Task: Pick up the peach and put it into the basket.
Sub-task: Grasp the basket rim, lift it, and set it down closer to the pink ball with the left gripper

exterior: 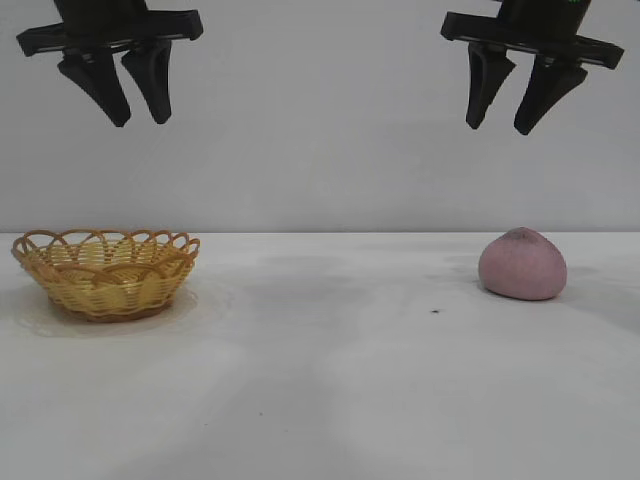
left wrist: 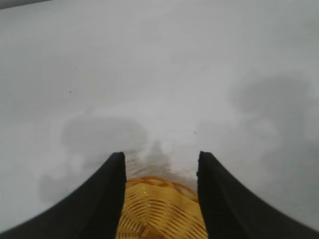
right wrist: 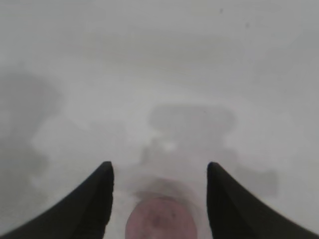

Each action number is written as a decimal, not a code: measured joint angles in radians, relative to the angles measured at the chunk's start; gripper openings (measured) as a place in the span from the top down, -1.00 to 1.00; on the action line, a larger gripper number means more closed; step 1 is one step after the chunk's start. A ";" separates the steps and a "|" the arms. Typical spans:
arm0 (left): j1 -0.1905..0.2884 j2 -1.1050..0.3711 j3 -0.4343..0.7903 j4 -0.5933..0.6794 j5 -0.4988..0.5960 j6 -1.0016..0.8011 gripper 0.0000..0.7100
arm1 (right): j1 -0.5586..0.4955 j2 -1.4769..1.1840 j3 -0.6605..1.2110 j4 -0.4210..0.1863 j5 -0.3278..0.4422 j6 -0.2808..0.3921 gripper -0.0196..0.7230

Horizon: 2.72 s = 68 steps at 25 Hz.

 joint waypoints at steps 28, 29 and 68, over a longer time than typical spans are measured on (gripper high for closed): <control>0.045 0.227 -0.002 0.164 0.144 0.134 0.50 | 0.000 0.000 0.000 0.002 0.016 -0.024 -0.11; 0.045 0.230 -0.002 0.158 0.144 0.134 0.68 | 0.000 0.000 0.000 0.002 0.017 -0.026 -0.11; -0.033 -0.153 0.607 -0.976 -0.305 0.472 -0.23 | 0.002 0.000 0.000 0.024 0.032 -0.031 -0.11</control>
